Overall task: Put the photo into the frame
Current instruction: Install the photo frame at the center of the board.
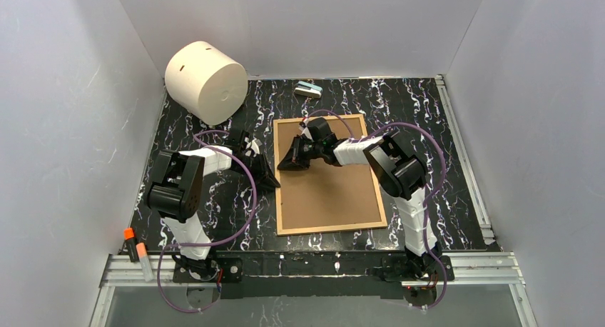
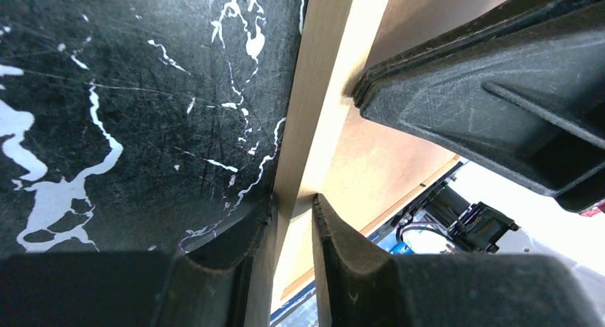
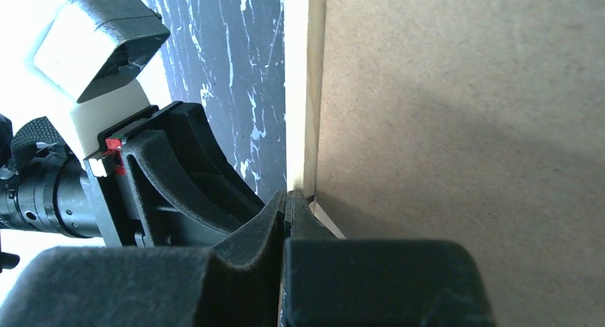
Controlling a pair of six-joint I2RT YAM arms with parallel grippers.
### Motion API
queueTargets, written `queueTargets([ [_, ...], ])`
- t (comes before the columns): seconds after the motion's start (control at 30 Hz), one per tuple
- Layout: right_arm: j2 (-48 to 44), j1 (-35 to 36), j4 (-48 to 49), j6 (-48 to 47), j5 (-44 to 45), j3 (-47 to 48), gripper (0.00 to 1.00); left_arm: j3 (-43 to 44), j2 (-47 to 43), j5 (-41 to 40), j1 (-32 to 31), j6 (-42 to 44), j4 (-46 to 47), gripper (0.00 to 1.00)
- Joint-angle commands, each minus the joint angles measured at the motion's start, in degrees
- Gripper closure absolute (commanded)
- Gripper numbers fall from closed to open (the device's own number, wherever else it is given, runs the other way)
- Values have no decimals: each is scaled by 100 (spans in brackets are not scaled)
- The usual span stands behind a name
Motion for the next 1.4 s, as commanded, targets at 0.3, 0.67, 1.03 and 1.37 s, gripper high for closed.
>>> queueTargets([
  [0.3,210,-33,-789,-375,272,-18,93,-467,695,-1988,-106,247,37,88],
  [0.67,281,52,-1591,-1058,1047,48,93,-462,695,-2040,-104,238,29,88],
  [1.03,-506,-325,-2041,-1335,1692,576,87,-265,477,-1970,-104,348,-68,85],
  [1.37,228,-440,-1046,-827,183,1756,83,288,609,-1917,-102,424,-83,75],
])
